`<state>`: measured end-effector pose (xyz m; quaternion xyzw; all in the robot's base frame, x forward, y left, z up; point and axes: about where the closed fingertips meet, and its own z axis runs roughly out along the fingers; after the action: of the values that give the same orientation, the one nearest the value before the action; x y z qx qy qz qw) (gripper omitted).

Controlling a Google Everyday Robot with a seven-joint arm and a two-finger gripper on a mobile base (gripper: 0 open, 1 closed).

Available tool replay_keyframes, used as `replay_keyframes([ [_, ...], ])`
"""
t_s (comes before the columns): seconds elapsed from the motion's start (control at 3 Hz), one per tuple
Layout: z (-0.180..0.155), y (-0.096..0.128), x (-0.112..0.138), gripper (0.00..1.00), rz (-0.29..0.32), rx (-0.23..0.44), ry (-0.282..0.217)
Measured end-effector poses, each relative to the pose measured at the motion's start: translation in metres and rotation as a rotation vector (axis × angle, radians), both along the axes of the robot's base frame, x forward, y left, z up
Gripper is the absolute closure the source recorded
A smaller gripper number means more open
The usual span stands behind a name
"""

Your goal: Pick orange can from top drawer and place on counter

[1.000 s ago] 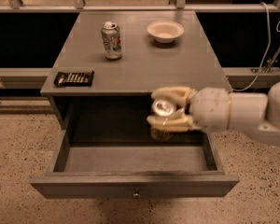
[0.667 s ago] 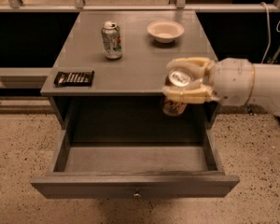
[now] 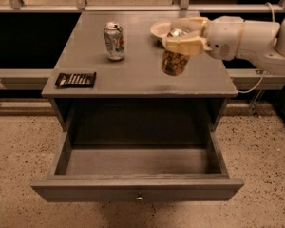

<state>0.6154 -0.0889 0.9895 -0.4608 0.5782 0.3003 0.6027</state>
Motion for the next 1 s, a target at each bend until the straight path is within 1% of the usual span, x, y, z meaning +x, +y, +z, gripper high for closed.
replay_keyframes([
  [0.33,-0.009,0.01,0.042,1.0,-0.082,-0.024,0.042],
  [0.67,-0.03,0.013,0.062,1.0,-0.134,-0.042,0.068],
  [1.0,-0.06,0.014,0.067,0.84,-0.135,-0.019,0.089],
])
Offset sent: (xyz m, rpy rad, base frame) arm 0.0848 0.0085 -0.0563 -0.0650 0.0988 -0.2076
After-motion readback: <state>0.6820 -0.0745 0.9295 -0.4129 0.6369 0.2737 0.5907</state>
